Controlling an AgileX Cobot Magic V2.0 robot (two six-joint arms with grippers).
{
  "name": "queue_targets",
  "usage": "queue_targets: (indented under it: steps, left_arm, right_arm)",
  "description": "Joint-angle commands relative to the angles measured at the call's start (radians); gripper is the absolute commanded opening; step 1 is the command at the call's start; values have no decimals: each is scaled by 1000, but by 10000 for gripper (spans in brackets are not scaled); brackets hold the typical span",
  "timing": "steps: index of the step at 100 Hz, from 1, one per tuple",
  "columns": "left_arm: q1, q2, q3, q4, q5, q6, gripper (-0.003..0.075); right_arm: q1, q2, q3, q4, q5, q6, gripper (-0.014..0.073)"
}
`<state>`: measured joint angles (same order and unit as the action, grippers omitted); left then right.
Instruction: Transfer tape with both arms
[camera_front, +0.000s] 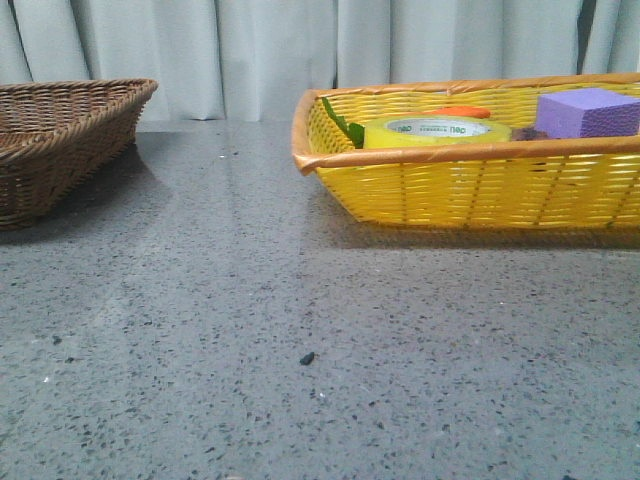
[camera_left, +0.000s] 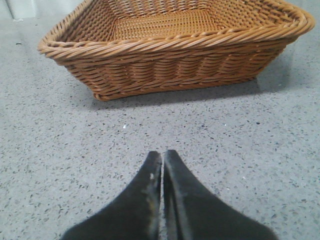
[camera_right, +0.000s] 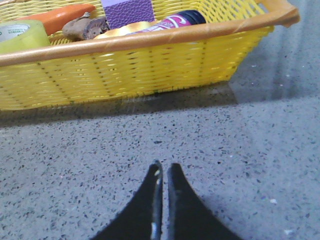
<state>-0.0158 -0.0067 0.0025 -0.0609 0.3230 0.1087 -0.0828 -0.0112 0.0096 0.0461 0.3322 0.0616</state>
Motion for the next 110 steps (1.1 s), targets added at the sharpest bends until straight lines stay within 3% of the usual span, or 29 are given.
queue_targets:
  steps: [1, 93, 110]
  left_arm:
    - [2, -29, 9, -5, -72, -9, -21]
    - [2, -29, 9, 3, -72, -9, -20]
    - [2, -29, 9, 27, -95, -9, -21]
  right_arm:
    - [2, -20, 21, 2, -13, -8, -67]
    - [2, -20, 21, 0, -15, -8, -67]
    - [2, -20, 21, 0, -83, -8, -67]
